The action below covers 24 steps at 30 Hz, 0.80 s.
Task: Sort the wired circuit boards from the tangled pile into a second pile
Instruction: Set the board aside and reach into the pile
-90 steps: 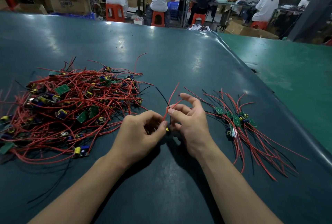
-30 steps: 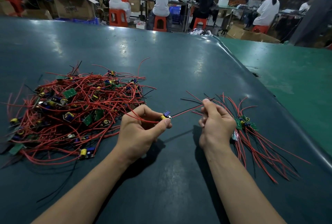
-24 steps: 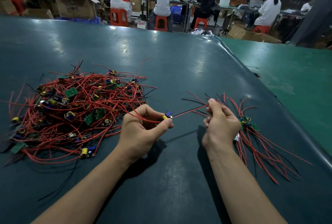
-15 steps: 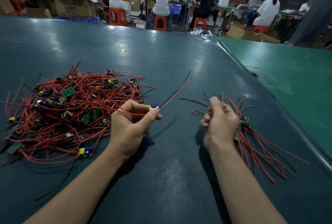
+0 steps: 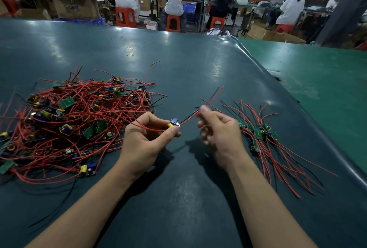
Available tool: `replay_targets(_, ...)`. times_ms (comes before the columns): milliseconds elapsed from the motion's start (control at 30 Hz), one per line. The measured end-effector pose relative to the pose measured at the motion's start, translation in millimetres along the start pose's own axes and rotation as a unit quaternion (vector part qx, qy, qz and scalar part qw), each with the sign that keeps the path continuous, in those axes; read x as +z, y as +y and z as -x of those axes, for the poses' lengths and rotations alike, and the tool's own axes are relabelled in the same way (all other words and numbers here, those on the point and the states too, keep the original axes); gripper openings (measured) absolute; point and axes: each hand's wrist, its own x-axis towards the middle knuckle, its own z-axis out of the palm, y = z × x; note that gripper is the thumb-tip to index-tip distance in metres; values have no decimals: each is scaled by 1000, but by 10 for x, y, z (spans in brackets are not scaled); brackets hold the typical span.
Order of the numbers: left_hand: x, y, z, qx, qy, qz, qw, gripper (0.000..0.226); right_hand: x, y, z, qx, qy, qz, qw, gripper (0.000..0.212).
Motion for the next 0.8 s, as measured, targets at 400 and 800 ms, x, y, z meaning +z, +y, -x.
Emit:
replay_targets(400, -8, -48, 8, -12, -36, -44, 998, 21, 23, 33, -61, -30, 91, -34, 995, 20)
replay_targets(800, -17, -66, 11, 39, -10, -31, 999, 21, -145, -16, -147, -51, 249, -116, 960, 21)
